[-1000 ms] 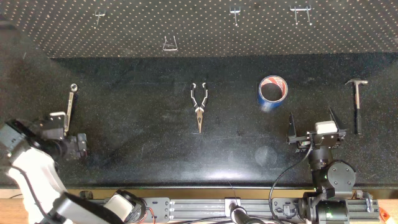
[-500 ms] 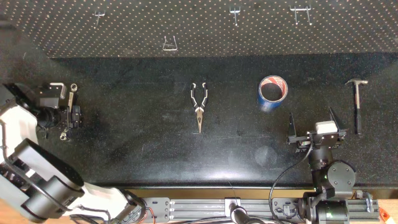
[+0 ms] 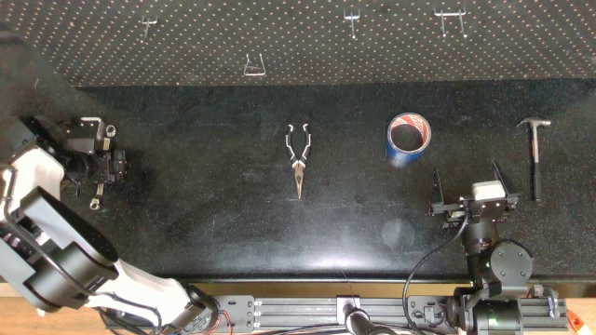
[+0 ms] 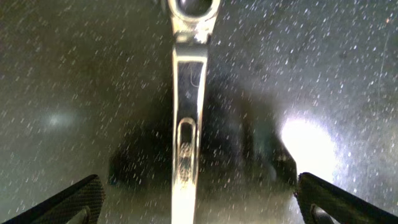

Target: Place Tools Onto Pegboard

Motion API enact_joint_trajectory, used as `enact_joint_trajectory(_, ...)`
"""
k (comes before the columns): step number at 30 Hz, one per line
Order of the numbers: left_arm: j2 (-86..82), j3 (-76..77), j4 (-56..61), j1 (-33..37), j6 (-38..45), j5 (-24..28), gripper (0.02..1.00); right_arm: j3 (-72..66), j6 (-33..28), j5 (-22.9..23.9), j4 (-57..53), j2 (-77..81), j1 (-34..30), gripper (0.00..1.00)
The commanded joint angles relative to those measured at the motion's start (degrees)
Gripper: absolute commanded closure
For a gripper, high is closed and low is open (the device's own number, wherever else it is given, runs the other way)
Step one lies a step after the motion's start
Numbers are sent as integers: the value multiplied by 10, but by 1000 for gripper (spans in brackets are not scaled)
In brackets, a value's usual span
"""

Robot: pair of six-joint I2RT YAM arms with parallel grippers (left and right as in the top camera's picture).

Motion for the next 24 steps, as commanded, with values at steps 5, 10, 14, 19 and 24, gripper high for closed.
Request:
enact_joint_trajectory(5, 30, 37, 6, -4, -25, -2, 25, -2, -6, -7, -2, -4, 3, 23)
enact_joint_trajectory(10, 35, 37, 6, -4, -25, -2, 23, -2, -6, -7, -2, -4, 3, 23)
enact_joint_trajectory(14, 36, 37, 6, -4, -25, -2, 25, -2, -6, -7, -2, -4, 3, 23)
enact_joint_trajectory(19, 36, 37, 6, -4, -40, -2, 25, -2, -6, -7, -2, -4, 3, 23)
enact_joint_trajectory(24, 36, 37, 6, -4, -40, 7, 25, -2, -6, -7, -2, -4, 3, 23)
